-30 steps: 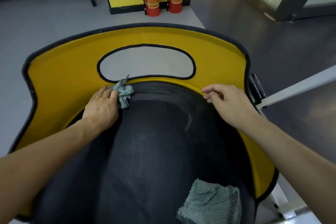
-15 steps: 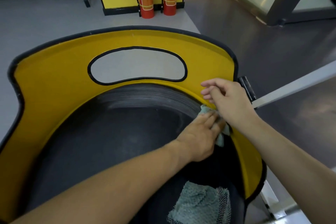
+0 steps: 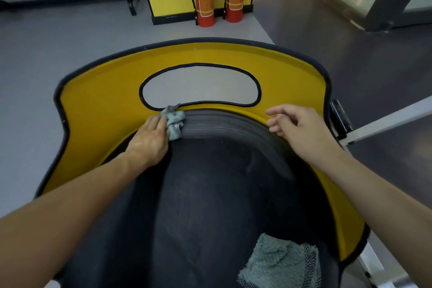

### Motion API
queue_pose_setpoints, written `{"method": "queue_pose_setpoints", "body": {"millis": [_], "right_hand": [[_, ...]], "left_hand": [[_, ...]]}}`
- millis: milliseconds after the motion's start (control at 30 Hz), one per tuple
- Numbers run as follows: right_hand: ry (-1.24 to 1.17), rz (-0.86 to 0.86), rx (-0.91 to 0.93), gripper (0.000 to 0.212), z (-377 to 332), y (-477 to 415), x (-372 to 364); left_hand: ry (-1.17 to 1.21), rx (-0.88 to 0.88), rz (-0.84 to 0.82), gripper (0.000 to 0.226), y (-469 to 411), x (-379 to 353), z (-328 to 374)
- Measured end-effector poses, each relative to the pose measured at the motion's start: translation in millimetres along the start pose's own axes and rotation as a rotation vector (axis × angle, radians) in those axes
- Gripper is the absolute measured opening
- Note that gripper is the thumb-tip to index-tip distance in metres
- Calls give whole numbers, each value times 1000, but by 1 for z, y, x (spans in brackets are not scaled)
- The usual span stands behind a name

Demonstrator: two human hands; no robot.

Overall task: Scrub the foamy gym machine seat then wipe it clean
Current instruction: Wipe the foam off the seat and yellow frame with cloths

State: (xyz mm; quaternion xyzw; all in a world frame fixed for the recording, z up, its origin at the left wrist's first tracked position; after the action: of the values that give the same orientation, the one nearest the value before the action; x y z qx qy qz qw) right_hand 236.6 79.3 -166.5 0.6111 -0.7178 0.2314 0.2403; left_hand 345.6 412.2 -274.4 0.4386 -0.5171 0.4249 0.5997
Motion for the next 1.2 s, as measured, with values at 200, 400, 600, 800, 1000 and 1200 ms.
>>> {"method": "queue_pose_setpoints", "body": {"millis": [200, 400, 600, 800, 1000, 1200], "right_hand": [[16, -3, -6, 31, 2, 8, 3], [-42, 14, -15, 30, 7, 16, 21], [-185, 79, 24, 33, -7, 8, 27], [-200, 64, 93, 35, -26, -2, 10], [-43, 11, 73, 30, -20, -3, -11], [47, -23, 1, 27, -10, -3, -30]], "left_hand": [[-163, 106, 26, 54, 35, -12, -14], [-106, 68, -40, 60, -3, -9, 86], [-154, -435, -102, 68, 21, -30, 306], [-45, -372, -143, 61, 20, -26, 270], [5, 31, -125, 60, -6, -5, 86], [63, 211, -86, 61, 53, -9, -42]]}}
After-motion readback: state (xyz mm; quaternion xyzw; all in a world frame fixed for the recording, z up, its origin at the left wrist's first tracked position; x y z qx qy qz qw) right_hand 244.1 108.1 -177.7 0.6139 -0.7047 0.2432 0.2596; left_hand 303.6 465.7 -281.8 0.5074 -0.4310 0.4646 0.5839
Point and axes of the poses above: each hand's wrist, its own y-axis away from the middle knuckle, its own x-axis out of the back of the hand, z = x × y, the point moved 9 cm from there along -y, towards the middle knuckle, and after that the axes turned 4 degrees about y, right-handed, at the moved point
